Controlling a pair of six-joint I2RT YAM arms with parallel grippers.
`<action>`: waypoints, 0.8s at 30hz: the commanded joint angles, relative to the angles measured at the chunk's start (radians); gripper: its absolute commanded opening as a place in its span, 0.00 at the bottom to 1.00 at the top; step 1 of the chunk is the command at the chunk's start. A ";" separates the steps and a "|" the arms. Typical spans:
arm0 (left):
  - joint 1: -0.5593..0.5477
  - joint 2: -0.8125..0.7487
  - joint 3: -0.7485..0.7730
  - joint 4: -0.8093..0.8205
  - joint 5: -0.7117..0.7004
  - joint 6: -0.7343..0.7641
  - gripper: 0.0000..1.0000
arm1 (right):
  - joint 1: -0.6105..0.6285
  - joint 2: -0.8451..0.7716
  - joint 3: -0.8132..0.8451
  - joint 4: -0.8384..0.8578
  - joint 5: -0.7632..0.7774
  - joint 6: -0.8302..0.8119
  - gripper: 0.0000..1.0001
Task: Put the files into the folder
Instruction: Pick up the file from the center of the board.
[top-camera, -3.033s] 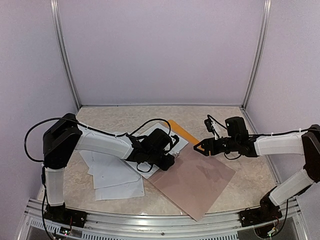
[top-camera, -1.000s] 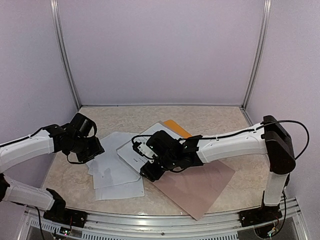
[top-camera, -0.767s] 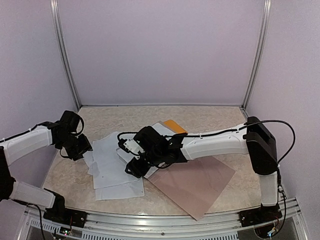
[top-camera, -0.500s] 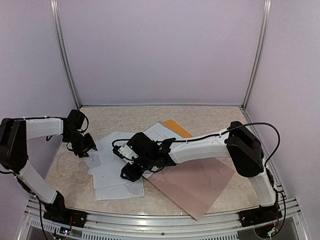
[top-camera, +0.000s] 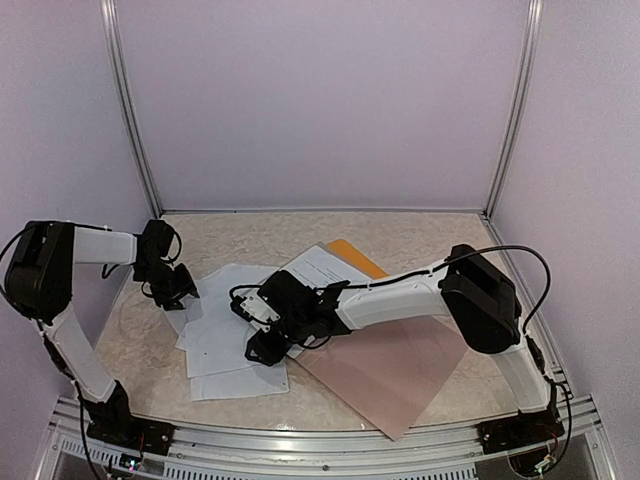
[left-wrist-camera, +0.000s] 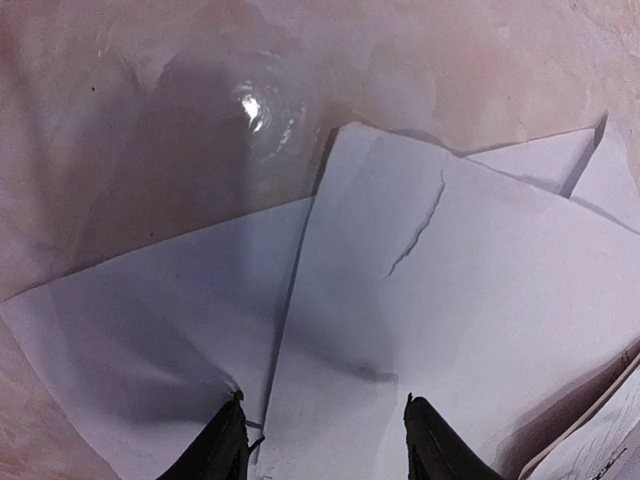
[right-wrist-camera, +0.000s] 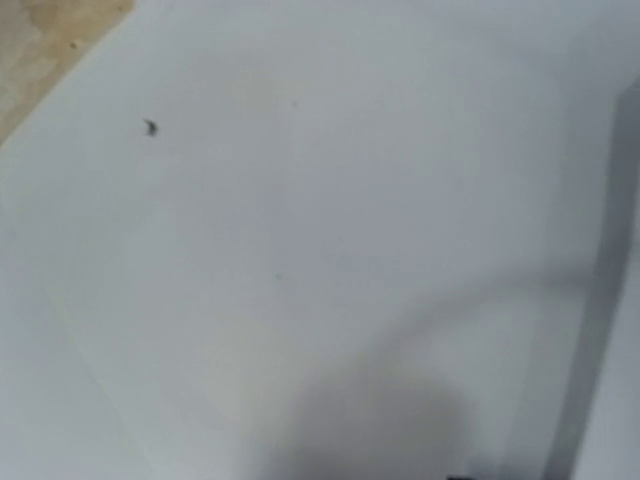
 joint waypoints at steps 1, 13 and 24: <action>0.019 0.034 0.014 0.025 0.001 0.024 0.50 | -0.011 0.030 -0.028 0.022 -0.017 0.022 0.52; 0.002 -0.011 -0.101 0.167 0.108 -0.016 0.33 | -0.012 0.058 -0.056 0.043 -0.031 0.040 0.50; -0.060 -0.060 -0.111 0.166 0.057 -0.017 0.21 | -0.012 0.055 -0.062 0.038 -0.027 0.033 0.50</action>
